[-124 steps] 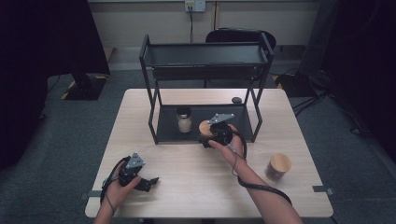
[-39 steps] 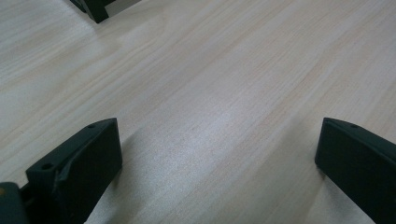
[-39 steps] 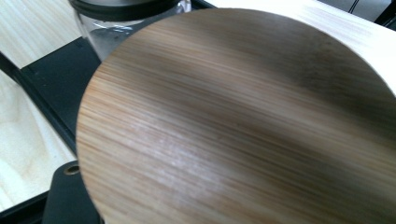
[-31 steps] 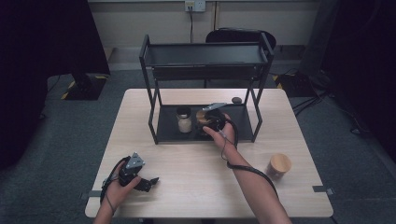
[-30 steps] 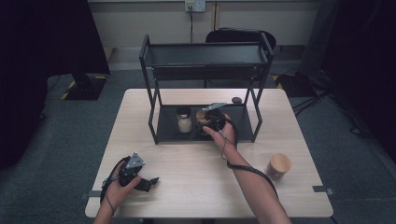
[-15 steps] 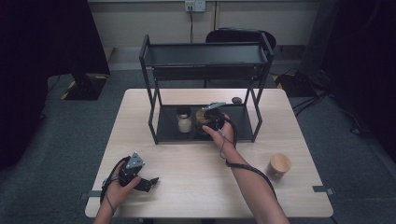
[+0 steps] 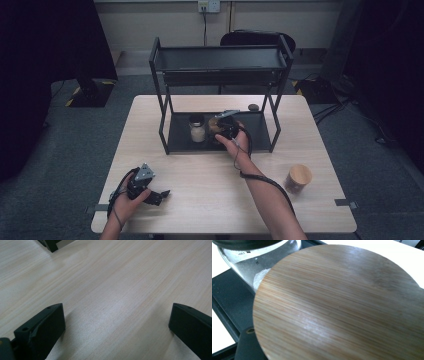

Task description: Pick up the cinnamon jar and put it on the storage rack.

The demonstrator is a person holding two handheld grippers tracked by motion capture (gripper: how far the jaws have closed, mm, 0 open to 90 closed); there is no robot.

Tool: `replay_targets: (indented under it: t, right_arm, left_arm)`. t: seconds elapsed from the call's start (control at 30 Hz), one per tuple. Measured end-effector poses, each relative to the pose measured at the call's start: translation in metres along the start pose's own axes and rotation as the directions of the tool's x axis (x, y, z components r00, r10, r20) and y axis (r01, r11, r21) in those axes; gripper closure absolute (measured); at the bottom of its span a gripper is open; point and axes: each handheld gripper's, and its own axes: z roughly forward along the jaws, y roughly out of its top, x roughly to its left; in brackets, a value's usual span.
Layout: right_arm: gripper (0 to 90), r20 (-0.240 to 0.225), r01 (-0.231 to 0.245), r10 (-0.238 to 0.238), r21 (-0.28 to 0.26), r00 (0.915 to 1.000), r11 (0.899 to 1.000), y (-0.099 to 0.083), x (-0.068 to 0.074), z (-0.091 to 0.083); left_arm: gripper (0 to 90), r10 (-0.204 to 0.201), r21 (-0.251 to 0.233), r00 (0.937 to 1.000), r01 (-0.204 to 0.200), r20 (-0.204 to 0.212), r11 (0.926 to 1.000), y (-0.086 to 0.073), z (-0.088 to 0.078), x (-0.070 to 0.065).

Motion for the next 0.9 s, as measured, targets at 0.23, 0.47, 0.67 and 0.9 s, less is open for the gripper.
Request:
replay_targets:
  t: [0.23,0.47,0.67,0.9]
  right_arm:
    - [25.1,0.003,0.015,-0.015,-0.001,0.9999,1.0,0.0011,-0.0011,0.0016]
    - [25.1,0.001,0.017,-0.017,-0.007,0.9998,1.0,0.0018,0.0002,0.0044]
    - [25.0,-0.001,0.005,-0.005,-0.011,1.0,1.0,0.0018,-0.0018,0.0061]
    - [25.0,-0.005,0.007,-0.007,-0.007,1.0,1.0,0.0023,-0.0029,0.0065]
  left_arm:
    - [0.1,-0.001,0.0,1.0,0.001,0.0,1.0,0.0,0.0,-0.0001]
    - [0.1,0.0,0.0,1.0,0.0,0.0,1.0,0.0,0.0,0.0]
    - [0.1,0.0,0.0,1.0,0.0,0.0,1.0,0.0,0.0,0.0]
    - [0.1,0.0,0.0,1.0,0.0,0.0,1.0,0.0,0.0,0.0]
